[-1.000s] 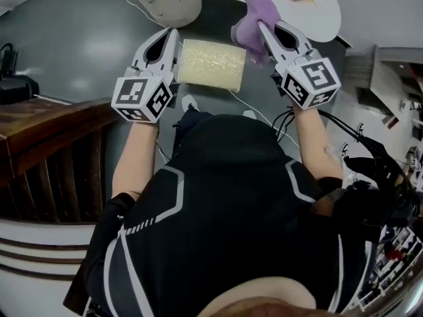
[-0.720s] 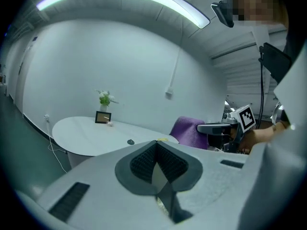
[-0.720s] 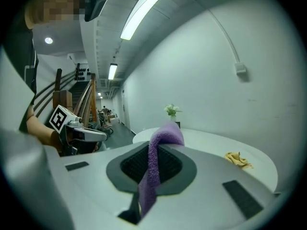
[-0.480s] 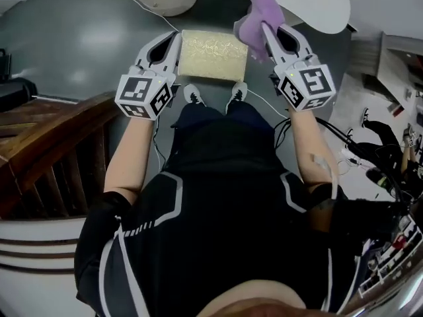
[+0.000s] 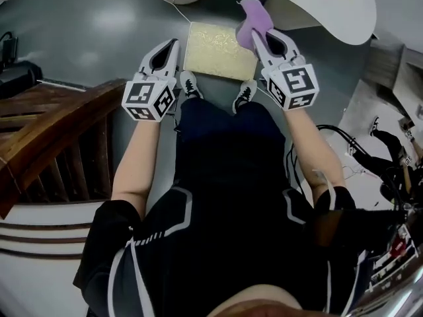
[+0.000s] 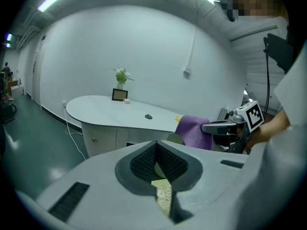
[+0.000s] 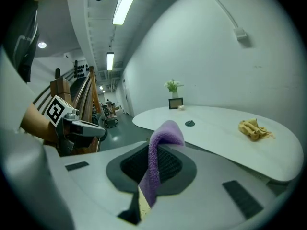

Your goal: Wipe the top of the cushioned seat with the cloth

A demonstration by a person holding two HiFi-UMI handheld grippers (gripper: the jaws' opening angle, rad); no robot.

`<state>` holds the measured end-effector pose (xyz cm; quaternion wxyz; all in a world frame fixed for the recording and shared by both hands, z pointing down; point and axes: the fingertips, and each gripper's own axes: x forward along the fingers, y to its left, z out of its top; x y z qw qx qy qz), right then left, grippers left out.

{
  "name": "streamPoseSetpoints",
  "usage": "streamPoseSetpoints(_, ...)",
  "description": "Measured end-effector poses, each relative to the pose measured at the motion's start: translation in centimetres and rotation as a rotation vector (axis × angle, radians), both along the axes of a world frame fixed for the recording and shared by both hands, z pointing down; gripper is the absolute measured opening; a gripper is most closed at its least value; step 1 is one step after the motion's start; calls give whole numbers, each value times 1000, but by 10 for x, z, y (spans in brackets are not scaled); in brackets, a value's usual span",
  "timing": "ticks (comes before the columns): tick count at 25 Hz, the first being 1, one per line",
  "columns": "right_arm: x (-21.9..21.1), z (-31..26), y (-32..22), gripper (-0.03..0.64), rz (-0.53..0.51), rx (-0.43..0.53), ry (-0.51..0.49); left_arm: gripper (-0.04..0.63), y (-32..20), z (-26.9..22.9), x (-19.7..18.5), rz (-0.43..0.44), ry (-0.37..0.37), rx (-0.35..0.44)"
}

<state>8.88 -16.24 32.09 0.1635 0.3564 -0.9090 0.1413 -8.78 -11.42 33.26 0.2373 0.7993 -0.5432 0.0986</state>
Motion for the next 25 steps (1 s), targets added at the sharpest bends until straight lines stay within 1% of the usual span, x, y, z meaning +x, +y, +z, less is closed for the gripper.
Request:
streamPoseSetpoints(3, -16, 33, -7, 26, 9, -28, 21, 5, -12, 28, -5, 24, -56, -2)
streamPoseSetpoints(5, -33, 53, -12, 26, 2, -40, 37, 5, -20, 46, -14, 26, -69, -1)
streamPoseSetpoints(7, -52, 74, -16, 26, -3, -64, 44, 5, -25, 68, -26, 14, -78, -24)
streamPoseSetpoints(10, -75, 109, -19, 26, 11, -134, 34, 5, -29, 102, -42, -10, -89, -72)
streamPoseSetpoints(14, -104, 152, -25, 26, 22, -183, 37, 5, -32, 141, -56, 22, -128, -100)
streamPoseSetpoints(16, -120, 175, -25, 26, -8, -206, 51, 5, -36, 161, -63, 12, -133, -126)
streamPoseSetpoints(19, -150, 212, -23, 26, -72, -232, 73, 5, -45, 191, -77, -53, -131, -177)
streamPoseSetpoints(21, -166, 238, -21, 26, -78, -258, 91, 5, -46, 207, -81, -74, -115, -189)
streamPoseSetpoints(23, -177, 262, -22, 26, -65, -278, 117, 5, -49, 221, -82, -73, -94, -187)
streamPoseSetpoints(25, -189, 281, -23, 25, -55, -285, 135, 5, -53, 232, -84, -48, -90, -186)
